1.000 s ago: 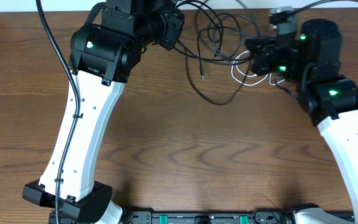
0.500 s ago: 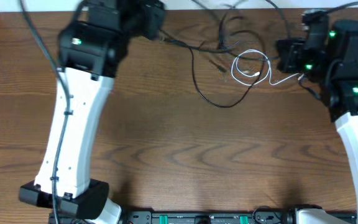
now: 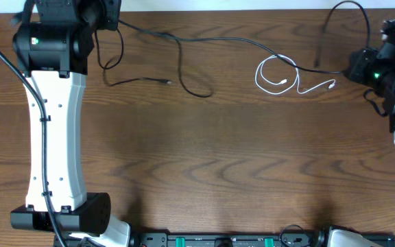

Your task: Untangle cables

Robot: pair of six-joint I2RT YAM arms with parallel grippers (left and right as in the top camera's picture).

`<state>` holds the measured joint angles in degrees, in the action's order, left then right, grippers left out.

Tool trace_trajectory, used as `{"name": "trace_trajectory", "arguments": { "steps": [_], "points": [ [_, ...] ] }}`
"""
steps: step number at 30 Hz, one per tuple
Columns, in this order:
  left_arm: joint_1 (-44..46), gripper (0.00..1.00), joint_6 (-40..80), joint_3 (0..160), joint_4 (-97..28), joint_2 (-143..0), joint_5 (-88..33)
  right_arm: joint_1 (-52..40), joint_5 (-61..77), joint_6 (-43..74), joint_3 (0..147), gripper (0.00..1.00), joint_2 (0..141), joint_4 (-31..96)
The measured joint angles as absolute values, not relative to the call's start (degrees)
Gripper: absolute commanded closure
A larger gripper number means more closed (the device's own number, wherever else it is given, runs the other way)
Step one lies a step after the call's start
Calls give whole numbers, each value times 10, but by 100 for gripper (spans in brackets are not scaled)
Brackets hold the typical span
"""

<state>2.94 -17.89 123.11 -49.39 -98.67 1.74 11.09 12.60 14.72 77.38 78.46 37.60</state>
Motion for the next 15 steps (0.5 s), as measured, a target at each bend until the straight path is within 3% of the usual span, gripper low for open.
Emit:
{"name": "trace_trajectory", "arguments": {
  "steps": [15],
  "points": [
    [29, 92, -168, 1231, -501, -987, -9, 156, 175, 142, 774, 99, 785, 409]
  ]
}}
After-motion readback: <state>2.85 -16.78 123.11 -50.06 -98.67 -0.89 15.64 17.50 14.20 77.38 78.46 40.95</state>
